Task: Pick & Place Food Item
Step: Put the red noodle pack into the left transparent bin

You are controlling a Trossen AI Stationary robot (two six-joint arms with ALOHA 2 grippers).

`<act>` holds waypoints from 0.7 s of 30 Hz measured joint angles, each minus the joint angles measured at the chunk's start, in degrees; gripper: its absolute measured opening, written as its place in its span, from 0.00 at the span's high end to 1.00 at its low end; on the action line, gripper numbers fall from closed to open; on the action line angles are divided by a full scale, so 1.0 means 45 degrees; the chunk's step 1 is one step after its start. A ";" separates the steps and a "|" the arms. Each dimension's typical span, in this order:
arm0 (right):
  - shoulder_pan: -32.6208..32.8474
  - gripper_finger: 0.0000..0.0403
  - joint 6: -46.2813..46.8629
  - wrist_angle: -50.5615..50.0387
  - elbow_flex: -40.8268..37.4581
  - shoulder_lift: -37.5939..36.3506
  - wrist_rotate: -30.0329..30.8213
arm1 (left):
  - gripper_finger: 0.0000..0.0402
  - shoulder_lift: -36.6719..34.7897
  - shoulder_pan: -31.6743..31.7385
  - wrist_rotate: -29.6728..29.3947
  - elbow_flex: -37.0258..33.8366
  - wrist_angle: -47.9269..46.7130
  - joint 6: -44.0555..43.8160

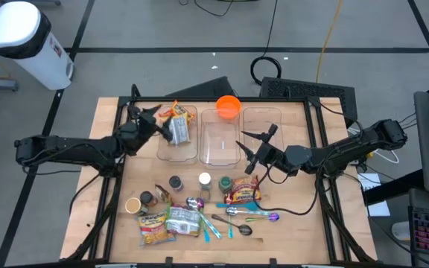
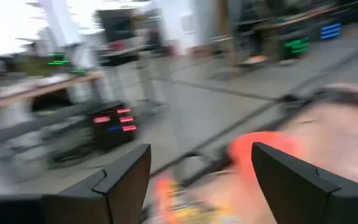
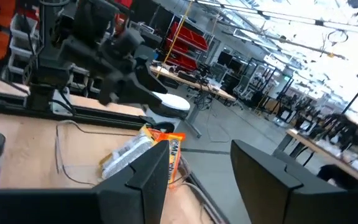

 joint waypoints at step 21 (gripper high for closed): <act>0.1836 0.57 0.6686 -0.9620 0.0742 0.0534 -0.5682 | 0.30 -0.0236 -0.2285 0.3502 0.2132 -0.3725 -0.3891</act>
